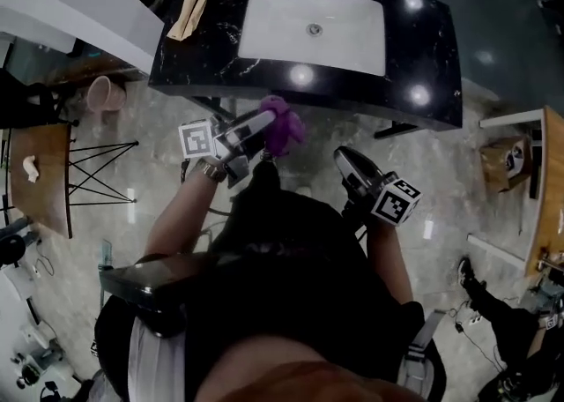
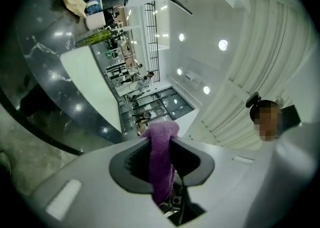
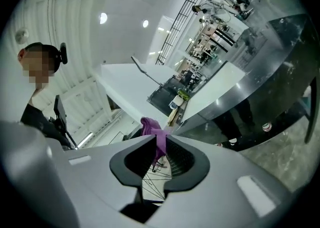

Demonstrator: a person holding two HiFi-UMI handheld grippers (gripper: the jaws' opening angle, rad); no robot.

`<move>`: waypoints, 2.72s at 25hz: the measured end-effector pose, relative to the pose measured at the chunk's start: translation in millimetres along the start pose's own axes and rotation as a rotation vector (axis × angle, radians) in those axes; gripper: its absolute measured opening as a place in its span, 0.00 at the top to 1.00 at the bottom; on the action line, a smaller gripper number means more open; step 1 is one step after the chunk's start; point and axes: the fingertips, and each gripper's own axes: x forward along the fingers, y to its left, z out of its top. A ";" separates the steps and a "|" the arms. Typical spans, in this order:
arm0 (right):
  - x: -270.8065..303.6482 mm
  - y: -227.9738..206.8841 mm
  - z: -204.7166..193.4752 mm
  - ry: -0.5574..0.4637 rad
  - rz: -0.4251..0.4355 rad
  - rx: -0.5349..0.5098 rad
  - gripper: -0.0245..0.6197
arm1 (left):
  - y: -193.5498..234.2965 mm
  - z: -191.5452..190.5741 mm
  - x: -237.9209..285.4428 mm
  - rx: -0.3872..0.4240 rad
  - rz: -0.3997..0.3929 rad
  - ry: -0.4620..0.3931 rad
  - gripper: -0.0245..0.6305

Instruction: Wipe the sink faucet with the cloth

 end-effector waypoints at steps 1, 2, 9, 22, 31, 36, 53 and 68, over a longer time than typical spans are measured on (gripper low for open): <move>3.4 7.9 -5.8 0.020 0.016 -0.011 0.84 | -2.7 -11.9 -9.3 0.003 0.026 0.008 0.81; 7.0 16.1 -10.5 0.040 0.031 -0.027 0.81 | -5.9 -20.5 -17.5 0.014 0.050 0.011 0.81; 51.9 55.5 -42.6 0.162 0.119 -0.208 0.63 | -26.3 -32.4 -44.4 0.060 0.050 0.000 0.81; 175.2 123.6 -117.9 0.223 0.133 -0.255 0.48 | -37.6 3.8 -128.9 0.119 0.013 0.072 0.81; 225.7 157.2 -160.9 0.219 0.113 -0.262 0.75 | -43.8 21.9 -193.1 0.086 -0.036 0.100 0.81; 229.6 148.0 -156.3 0.164 0.037 -0.238 0.78 | -37.3 40.7 -220.6 0.221 0.039 0.123 0.79; 389.1 -25.3 1.0 0.229 -0.512 -0.053 0.79 | 5.4 8.1 -319.6 0.357 0.233 0.274 0.96; 437.8 -63.3 -4.1 0.381 -0.775 -0.150 0.64 | 12.9 4.6 -357.4 0.310 0.311 0.183 0.96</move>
